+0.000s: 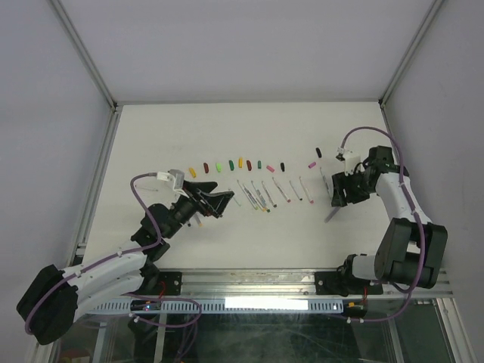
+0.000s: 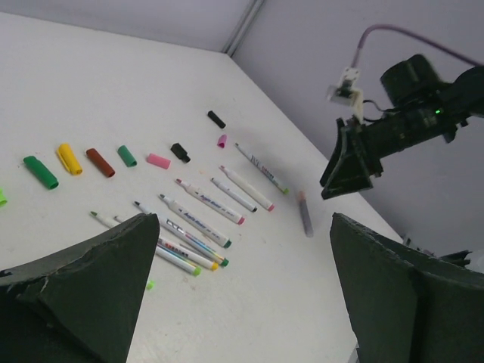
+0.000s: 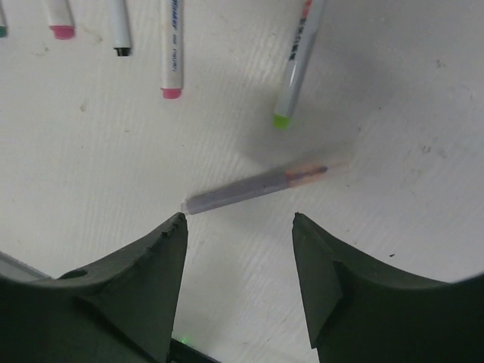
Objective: Open the pen caps
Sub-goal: Pick up the pen from the center of the board.
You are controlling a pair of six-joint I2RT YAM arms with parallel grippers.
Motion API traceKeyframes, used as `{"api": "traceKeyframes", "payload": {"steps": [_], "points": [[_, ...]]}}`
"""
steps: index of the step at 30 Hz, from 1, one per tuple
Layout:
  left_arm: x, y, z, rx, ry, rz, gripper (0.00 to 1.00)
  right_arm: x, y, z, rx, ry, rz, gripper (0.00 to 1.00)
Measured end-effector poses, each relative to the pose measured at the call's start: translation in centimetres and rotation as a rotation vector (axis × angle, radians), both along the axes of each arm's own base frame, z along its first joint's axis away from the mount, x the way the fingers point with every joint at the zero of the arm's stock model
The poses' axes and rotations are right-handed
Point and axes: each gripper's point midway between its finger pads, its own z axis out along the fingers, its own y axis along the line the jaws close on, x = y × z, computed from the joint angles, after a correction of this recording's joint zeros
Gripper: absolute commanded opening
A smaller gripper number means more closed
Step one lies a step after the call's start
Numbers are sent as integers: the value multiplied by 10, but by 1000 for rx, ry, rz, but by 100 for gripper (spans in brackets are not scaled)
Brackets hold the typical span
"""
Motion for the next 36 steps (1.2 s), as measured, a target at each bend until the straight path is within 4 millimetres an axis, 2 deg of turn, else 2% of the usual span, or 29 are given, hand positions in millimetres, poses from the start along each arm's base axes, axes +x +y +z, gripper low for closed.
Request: {"api": "traceKeyframes", "payload": {"steps": [4, 6, 16, 20, 26, 31, 36], "points": [[-4, 7, 16, -55, -27, 15, 99, -1, -8, -19, -29, 84, -98, 59], [-5, 9, 18, -67, -30, 20, 99, -1, -11, -28, -41, 125, -129, 59], [-3, 9, 2, -56, 23, 32, 99, 0, -13, -50, -87, 193, -162, 57], [-2, 9, 2, -56, 25, 33, 99, 2, -12, -57, -111, 210, -163, 55], [-2, 9, 2, -57, 26, 33, 99, 7, -15, -59, -164, 200, -164, 42], [-2, 9, 2, -57, 26, 33, 99, 9, -22, -61, -204, 190, -176, 37], [-2, 9, 1, -56, 26, 33, 99, 11, -32, -61, -261, 176, -176, 21]]}}
